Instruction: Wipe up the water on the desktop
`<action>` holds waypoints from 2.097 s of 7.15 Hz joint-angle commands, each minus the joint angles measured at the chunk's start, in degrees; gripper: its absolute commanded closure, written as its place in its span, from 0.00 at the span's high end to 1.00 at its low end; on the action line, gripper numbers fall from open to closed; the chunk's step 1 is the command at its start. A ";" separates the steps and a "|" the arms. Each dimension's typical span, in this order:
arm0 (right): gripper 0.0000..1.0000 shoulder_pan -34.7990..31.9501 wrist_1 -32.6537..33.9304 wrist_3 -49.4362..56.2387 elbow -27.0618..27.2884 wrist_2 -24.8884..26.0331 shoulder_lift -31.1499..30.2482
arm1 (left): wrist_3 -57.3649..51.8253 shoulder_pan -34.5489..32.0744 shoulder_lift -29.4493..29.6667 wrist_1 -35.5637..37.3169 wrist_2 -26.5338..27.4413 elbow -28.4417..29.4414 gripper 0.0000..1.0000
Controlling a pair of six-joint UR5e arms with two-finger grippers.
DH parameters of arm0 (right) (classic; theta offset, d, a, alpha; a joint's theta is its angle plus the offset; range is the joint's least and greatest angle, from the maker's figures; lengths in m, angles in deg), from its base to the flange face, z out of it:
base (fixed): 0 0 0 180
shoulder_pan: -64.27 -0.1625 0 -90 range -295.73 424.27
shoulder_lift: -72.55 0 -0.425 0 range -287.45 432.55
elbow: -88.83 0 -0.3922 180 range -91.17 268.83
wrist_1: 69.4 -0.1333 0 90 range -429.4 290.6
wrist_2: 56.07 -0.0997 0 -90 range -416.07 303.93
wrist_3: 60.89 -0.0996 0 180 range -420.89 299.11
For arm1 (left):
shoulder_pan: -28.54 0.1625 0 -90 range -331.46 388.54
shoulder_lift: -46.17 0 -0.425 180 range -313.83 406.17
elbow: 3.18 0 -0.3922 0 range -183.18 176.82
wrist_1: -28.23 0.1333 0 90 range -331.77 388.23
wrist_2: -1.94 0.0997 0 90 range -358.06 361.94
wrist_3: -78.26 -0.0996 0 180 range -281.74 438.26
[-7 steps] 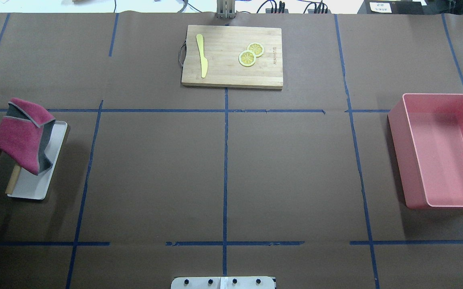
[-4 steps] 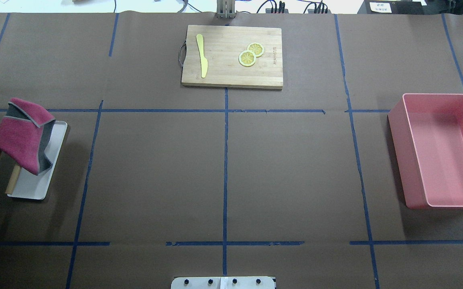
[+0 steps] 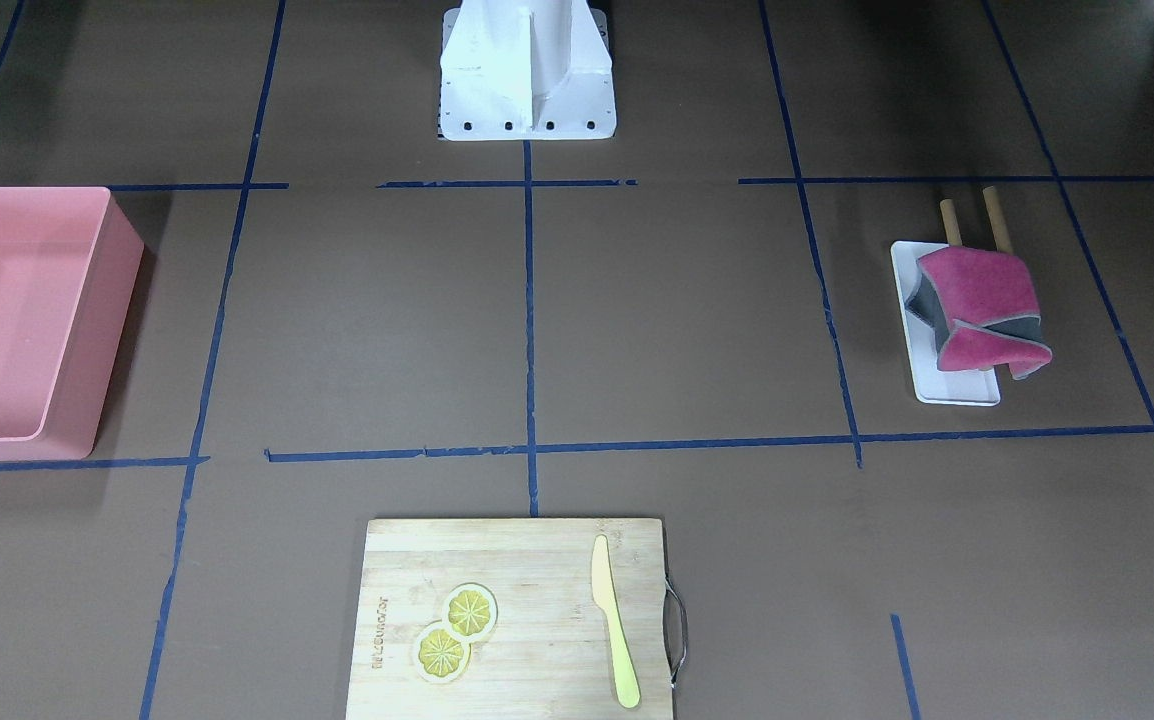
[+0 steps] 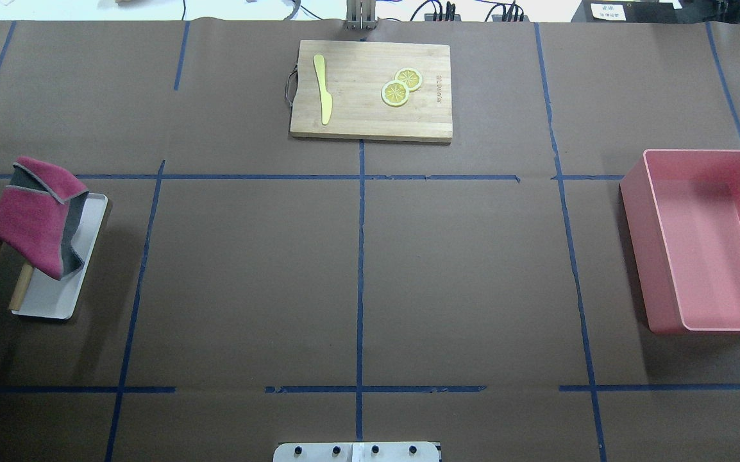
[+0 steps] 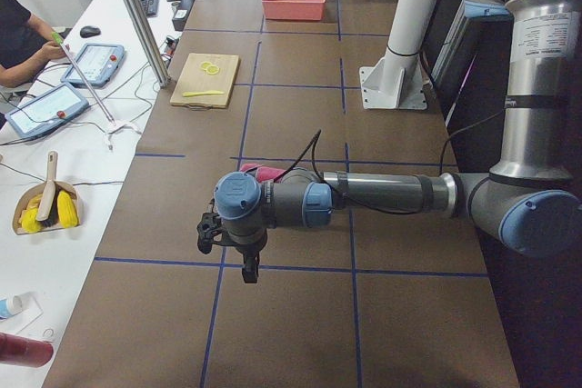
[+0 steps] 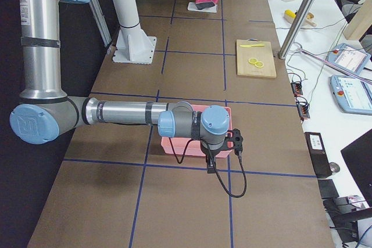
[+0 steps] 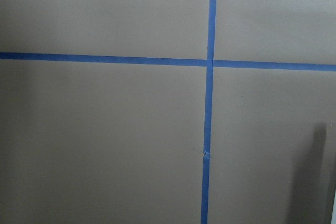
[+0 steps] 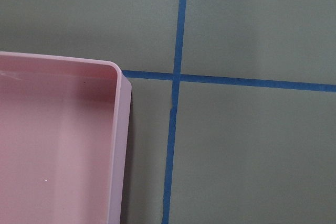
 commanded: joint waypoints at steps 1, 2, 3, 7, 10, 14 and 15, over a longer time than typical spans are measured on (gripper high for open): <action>1.00 0.00 0.00 -0.01 0.60 0.04 0.01 | 0.00 0.04 0.15 -0.14 -0.01 -0.27 1.00; 1.00 0.00 0.09 -0.01 1.47 -0.14 -0.68 | 0.09 0.04 0.15 -0.05 -0.10 -0.80 1.00; 1.00 0.00 0.09 -0.01 2.44 -0.31 -0.86 | 0.09 0.04 0.23 -0.66 -0.27 -1.15 1.00; 1.00 0.00 0.09 -0.01 5.51 -0.75 -0.34 | 1.31 0.21 1.54 -7.76 -5.27 -2.82 1.00; 1.00 0.00 0.09 -0.19 4.65 -0.93 -0.95 | 11.05 1.61 3.74 -8.40 -7.92 -6.25 1.00; 1.00 0.09 0.09 -0.27 5.87 -1.02 -0.87 | 30.37 10.81 2.26 -24.98 -7.92 -4.94 1.00; 1.00 0.09 0.00 -0.27 6.22 -1.02 -0.69 | 34.67 12.85 2.17 -27.01 -7.92 -4.58 1.00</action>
